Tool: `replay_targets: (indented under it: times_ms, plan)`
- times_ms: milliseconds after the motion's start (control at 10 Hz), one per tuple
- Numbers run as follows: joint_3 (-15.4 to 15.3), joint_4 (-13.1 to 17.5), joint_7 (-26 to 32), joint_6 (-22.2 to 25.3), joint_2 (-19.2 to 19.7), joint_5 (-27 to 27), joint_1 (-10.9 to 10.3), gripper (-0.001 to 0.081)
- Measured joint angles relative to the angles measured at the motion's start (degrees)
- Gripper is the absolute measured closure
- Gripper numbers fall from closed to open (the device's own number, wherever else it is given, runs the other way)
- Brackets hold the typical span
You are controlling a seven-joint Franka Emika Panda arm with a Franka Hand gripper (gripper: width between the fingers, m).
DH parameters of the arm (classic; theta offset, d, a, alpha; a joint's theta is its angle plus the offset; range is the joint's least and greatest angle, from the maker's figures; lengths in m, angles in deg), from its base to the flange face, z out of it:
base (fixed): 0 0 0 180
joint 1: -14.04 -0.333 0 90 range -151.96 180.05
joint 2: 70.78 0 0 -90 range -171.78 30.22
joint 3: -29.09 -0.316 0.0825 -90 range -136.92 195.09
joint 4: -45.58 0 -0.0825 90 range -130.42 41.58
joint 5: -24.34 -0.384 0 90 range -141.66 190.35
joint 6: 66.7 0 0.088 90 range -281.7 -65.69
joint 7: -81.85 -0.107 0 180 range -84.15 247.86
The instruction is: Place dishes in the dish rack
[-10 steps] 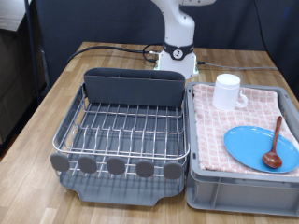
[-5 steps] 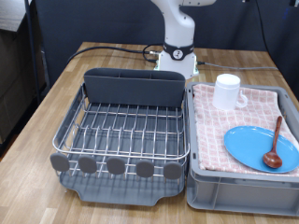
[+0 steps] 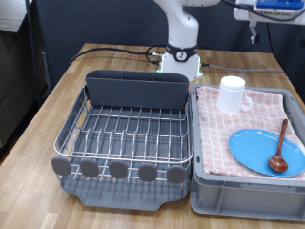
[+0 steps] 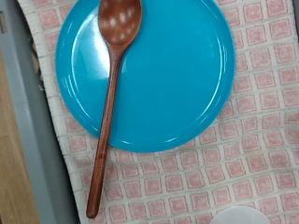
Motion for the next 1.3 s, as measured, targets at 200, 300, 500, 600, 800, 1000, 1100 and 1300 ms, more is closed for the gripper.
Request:
replay_targets:
  times_ms: [200, 300, 500, 600, 800, 1000, 1100, 1300]
  plan:
    - [-1.3, -1.4, -5.0, -3.7, 3.5, 4.8, -0.1, 0.0003]
    - [-1.6, -1.5, -7.0, -5.8, 4.9, 6.6, -0.2, 0.0003]
    - [-1.7, -1.3, -6.9, -5.5, 5.0, 8.4, -0.2, 0.0003]
    - [-2.4, -0.9, -7.6, -5.9, 5.6, 11.3, -0.5, 0.0003]
    - [-3.7, 0.0, -12.9, -7.8, 8.4, 16.1, -1.5, 0.0003]
    - [-4.1, 1.0, -20.6, -9.3, 12.1, 20.0, -2.5, 0.0003]
    - [-4.1, 1.4, -24.0, -9.8, 13.8, 22.1, -2.9, 0.0003]
    - [-4.0, 1.7, -27.9, -11.3, 16.8, 25.5, -3.3, 0.0003]
